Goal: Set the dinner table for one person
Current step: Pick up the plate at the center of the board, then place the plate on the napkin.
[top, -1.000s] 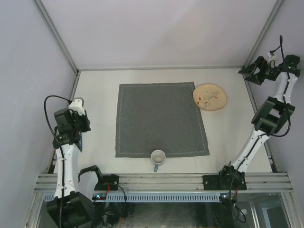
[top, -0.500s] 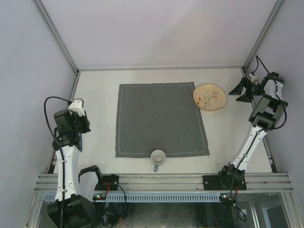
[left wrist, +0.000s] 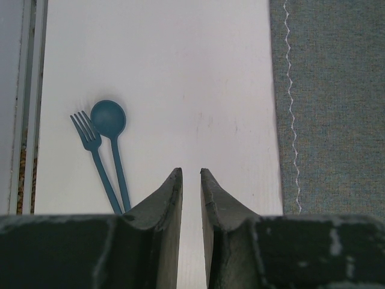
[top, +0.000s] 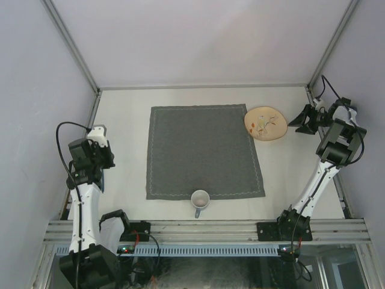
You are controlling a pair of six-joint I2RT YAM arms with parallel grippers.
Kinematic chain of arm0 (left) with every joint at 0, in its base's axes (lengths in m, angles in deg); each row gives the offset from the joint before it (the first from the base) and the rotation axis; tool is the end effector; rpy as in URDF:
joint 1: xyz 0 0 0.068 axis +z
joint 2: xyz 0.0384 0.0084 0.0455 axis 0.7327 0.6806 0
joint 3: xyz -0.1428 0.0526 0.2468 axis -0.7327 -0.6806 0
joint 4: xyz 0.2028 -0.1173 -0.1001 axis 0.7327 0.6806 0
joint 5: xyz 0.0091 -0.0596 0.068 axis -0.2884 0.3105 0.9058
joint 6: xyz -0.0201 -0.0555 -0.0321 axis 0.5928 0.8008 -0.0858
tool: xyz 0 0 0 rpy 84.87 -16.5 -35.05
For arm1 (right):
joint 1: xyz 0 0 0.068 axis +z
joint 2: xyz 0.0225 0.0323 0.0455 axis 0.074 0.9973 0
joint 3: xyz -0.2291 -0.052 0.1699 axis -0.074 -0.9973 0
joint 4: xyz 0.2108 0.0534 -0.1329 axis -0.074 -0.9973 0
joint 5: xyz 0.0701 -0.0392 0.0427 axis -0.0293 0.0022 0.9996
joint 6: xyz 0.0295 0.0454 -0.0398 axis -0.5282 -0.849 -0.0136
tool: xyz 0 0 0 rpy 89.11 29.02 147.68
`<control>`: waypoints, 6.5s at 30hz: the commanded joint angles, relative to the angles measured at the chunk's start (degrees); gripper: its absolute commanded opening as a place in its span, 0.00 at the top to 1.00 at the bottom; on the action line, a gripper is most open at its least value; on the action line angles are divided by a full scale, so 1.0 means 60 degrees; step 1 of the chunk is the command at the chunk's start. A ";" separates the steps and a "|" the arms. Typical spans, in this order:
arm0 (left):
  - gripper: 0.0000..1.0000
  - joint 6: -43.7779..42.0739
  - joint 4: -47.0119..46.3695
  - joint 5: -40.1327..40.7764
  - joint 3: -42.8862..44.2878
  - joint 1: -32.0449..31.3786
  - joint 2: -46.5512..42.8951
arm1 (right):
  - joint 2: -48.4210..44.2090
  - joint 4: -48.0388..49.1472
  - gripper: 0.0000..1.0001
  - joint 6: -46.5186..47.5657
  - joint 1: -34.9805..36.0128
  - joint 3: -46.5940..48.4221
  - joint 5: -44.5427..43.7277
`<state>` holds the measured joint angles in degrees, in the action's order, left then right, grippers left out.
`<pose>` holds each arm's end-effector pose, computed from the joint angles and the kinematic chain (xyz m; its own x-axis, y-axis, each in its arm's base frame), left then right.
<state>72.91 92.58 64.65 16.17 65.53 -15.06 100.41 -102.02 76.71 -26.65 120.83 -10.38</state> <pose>0.1651 0.0415 0.2725 -0.5742 -0.0304 -0.8182 -0.0364 0.9993 -0.0116 0.4389 -0.2134 0.1457 -0.8676 0.3425 -0.3605 -0.0159 0.7055 0.7086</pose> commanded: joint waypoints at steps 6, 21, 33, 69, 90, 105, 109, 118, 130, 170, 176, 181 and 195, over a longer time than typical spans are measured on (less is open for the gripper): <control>0.77 0.0169 -0.0277 -0.0050 0.0243 0.0068 0.0056 | -0.0324 0.0217 0.42 -0.0391 0.0521 0.0034 -0.0196; 0.77 0.0071 -0.0200 0.0017 0.0176 0.0078 -0.0104 | 0.0052 0.0046 0.54 -0.0741 0.1315 0.0561 -0.0716; 0.77 0.0045 -0.0127 0.0034 0.0139 0.0077 -0.0183 | 0.0012 0.0001 1.00 -0.1379 0.0529 0.0597 0.0173; 0.77 0.0012 -0.0232 -0.0070 0.0013 0.0078 -0.0189 | -0.7301 0.5999 1.00 -0.7949 0.3361 -0.6402 0.0830; 0.77 -0.0057 -0.0191 0.0238 0.0058 0.0067 -0.0115 | -0.8687 0.7388 1.00 -1.1040 0.8076 -0.7949 -0.4912; 0.77 0.0013 -0.0268 0.0156 0.0045 0.0074 0.0021 | -0.7253 0.7208 1.00 -1.0443 0.9699 -0.7008 -0.5619; 0.77 -0.0042 -0.0270 0.0185 -0.0024 0.0075 -0.0050 | -0.7130 0.7262 1.00 -1.0520 0.9910 -0.7041 -0.5694; 0.77 0.0005 -0.0309 0.0130 -0.0074 0.0069 0.0014 | -0.7115 0.8441 1.00 -1.1340 0.9665 -0.7933 -0.6011; 0.77 -0.0067 -0.0306 0.0135 -0.0138 0.0070 -0.0007 | -0.6746 0.8911 1.00 -1.1741 0.9214 -0.7931 -0.6131; 0.77 -0.0075 -0.0553 0.0171 -0.0160 0.0074 0.0325 | -0.5185 0.8272 0.87 -1.1236 0.8324 -0.8730 -0.4662; 0.77 -0.0027 -0.0589 0.0124 -0.0169 0.0079 0.0379 | -0.5169 0.8129 0.67 -1.1185 0.8262 -0.8741 -0.4596; 0.77 -0.0010 -0.0599 0.0106 -0.0176 0.0069 0.0377 | -0.5711 0.8195 0.52 -1.1034 0.8240 -0.8766 -0.4411; 0.77 0.0126 -0.0863 -0.0286 -0.0077 0.0066 0.0692 | -0.8239 0.7114 0.38 -0.9243 0.6421 -0.6834 -0.2744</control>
<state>72.91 90.54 65.20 16.15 65.53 -11.33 56.35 -59.44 14.35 16.36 75.23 -29.94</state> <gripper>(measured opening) 0.229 0.602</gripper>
